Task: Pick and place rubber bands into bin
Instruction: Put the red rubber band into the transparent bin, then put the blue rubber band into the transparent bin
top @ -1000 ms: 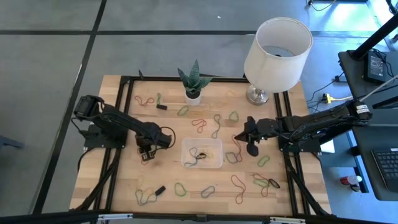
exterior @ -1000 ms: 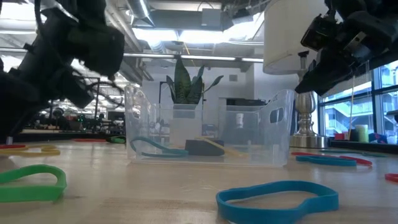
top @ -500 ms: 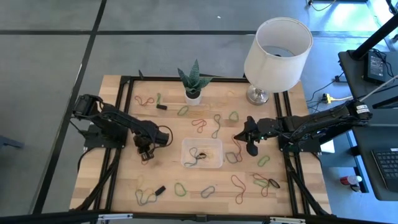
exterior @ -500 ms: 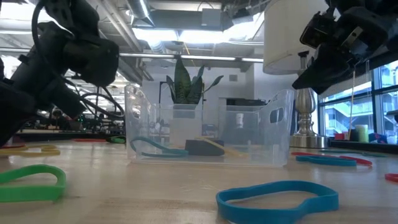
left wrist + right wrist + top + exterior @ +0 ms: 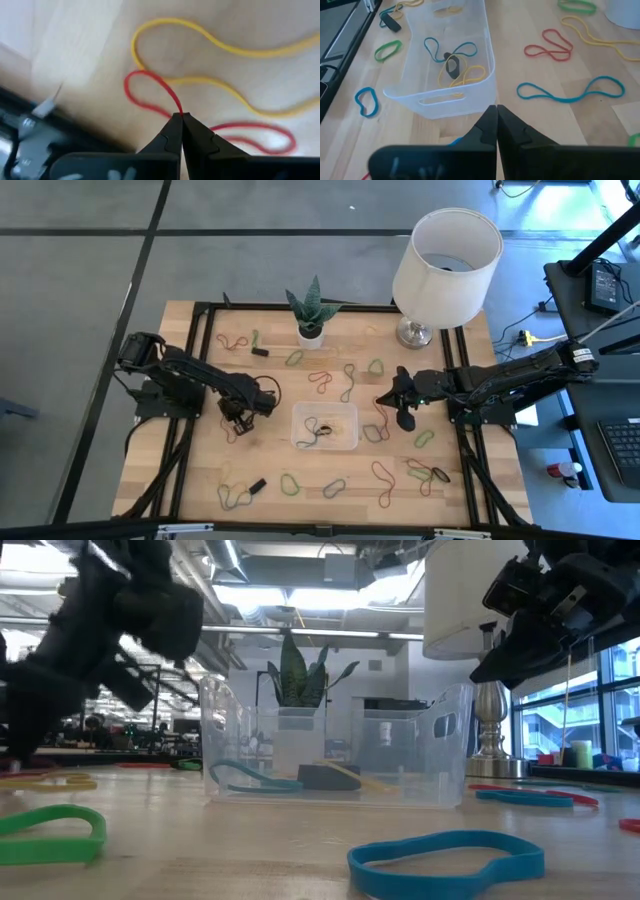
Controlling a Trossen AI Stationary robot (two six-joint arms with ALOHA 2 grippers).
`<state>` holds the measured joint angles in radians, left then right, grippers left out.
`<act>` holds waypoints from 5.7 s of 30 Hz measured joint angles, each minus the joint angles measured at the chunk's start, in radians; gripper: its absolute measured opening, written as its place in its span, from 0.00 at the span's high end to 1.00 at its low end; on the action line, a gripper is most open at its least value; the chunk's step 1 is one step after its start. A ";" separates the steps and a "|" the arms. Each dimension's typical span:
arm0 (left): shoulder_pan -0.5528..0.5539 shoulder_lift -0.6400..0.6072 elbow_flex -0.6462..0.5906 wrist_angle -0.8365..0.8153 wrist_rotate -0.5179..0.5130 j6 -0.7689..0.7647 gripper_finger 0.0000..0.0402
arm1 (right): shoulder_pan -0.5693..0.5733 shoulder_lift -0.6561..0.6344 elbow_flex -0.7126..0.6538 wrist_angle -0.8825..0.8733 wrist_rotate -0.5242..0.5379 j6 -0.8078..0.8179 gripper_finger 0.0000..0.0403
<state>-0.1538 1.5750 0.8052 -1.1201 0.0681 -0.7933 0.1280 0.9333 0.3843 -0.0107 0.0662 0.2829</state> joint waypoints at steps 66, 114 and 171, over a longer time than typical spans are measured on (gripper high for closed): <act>-0.047 0.501 0.902 -0.049 -0.161 0.198 1.00 | 0.001 0.000 0.000 -0.019 -0.045 0.027 0.99; -0.006 -0.356 0.219 0.367 -0.404 0.546 1.00 | 0.082 0.066 0.244 -0.421 0.216 0.372 1.00; 0.046 -0.877 -0.178 0.541 -0.249 0.613 1.00 | 0.285 0.617 0.734 -0.944 0.260 0.891 1.00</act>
<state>-0.1074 0.6983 0.6270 -0.5793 -0.1806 -0.1801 0.4133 1.5505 1.1184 -0.9552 0.3258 1.1740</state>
